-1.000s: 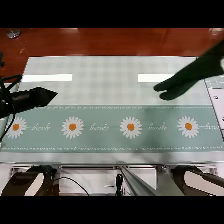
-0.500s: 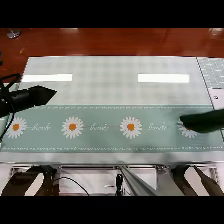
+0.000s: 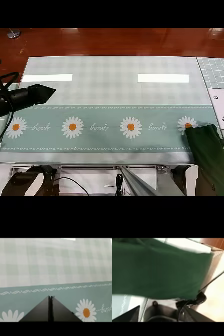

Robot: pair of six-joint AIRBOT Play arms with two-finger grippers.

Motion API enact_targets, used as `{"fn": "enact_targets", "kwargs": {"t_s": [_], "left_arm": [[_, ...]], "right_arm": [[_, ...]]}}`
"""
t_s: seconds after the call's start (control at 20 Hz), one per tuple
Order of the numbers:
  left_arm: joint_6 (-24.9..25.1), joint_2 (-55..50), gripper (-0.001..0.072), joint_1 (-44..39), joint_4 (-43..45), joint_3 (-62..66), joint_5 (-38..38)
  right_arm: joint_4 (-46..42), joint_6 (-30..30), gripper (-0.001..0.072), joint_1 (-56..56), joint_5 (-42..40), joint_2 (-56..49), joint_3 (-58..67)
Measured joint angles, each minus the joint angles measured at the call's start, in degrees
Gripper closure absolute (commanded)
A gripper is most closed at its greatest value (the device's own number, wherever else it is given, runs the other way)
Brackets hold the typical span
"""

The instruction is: Fold the shirts.

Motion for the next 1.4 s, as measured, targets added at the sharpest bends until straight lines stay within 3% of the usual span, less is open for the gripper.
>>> {"fn": "enact_targets", "kwargs": {"t_s": [0.05, 0.1, 0.15, 0.2, 0.4, 0.55, 0.7, 0.85, 1.05, 1.4], "left_arm": [[0.02, 0.00, 0.0686, 0.00, -0.04, 0.00, 0.48], [0.28, -0.07, 0.0686, 0.00, -0.59, 0.00, 1.70], [0.98, -0.33, 0.0686, 0.00, -1.62, 0.13, 2.67], [2.29, -1.11, 0.0687, 0.00, -3.48, 0.79, 3.54], [8.31, -10.88, 0.0687, -2.58, -12.46, 13.27, 1.75], [9.94, -21.20, 0.0688, -8.24, -14.73, 28.89, -2.62], [5.90, -28.28, 0.0686, -14.58, -7.93, 38.58, -7.26], [0.09, -30.91, 0.0686, -17.99, 4.48, 37.57, -10.56], [-3.28, -32.17, 0.0685, -17.42, 14.19, 29.16, -12.35], [-2.91, -32.85, 0.0685, -14.12, 18.69, 23.34, -12.37]], "right_arm": [[1.25, -0.85, 0.0318, -0.44, -1.55, -0.33, 0.04], [4.04, -1.57, 0.0432, -0.72, -3.48, -1.01, 0.57], [8.76, -2.38, 0.0623, -0.90, -5.99, -1.95, 1.42], [14.29, -3.04, 0.0689, -0.66, -8.22, -2.91, 2.23], [38.49, -6.97, 0.0690, 11.21, -22.62, -8.15, 5.99], [44.04, -9.46, 0.0689, 32.22, -34.03, -13.51, 9.35], [35.15, -9.49, 0.0689, 54.77, -40.74, -20.65, 11.02], [19.45, -3.74, 0.0689, 68.72, -40.48, -28.65, 10.32], [6.23, 1.29, 0.0689, 73.53, -35.78, -36.68, 9.55], [0.52, 4.07, 0.0689, 73.85, -35.01, -40.13, 9.25]]}}
